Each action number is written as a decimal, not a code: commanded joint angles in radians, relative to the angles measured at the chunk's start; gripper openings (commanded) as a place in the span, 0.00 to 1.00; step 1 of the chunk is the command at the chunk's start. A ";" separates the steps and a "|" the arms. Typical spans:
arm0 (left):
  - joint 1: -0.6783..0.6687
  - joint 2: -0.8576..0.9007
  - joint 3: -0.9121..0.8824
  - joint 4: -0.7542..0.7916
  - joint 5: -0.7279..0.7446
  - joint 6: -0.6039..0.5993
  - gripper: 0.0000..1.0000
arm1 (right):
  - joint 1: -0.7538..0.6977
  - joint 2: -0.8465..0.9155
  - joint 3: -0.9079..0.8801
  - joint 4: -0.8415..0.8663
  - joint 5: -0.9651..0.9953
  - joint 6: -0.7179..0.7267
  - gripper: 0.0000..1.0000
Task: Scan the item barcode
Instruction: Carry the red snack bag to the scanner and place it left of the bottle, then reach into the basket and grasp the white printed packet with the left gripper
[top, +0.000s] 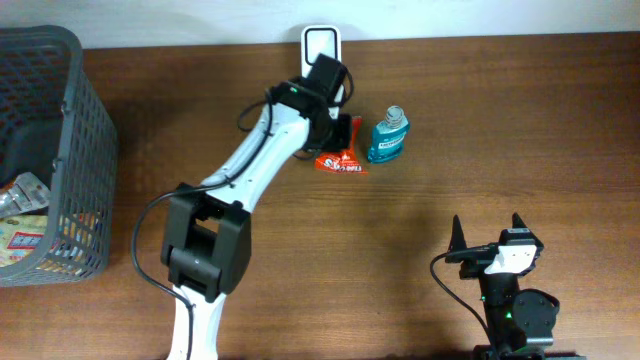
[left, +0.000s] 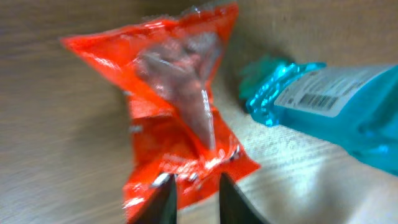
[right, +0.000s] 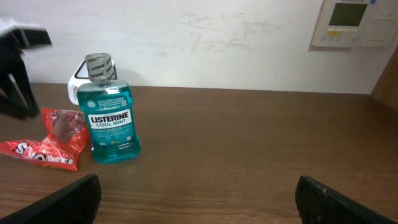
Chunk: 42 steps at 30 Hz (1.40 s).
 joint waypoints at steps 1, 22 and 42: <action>0.096 -0.108 0.188 -0.124 -0.079 0.175 0.38 | 0.006 -0.006 -0.008 -0.002 0.009 -0.006 0.99; 1.031 -0.203 0.546 -0.401 -0.425 0.097 0.79 | 0.006 -0.006 -0.008 -0.002 0.009 -0.006 0.99; 1.144 -0.141 -0.143 0.011 -0.510 -0.473 0.84 | 0.006 -0.006 -0.008 -0.002 0.009 -0.005 0.99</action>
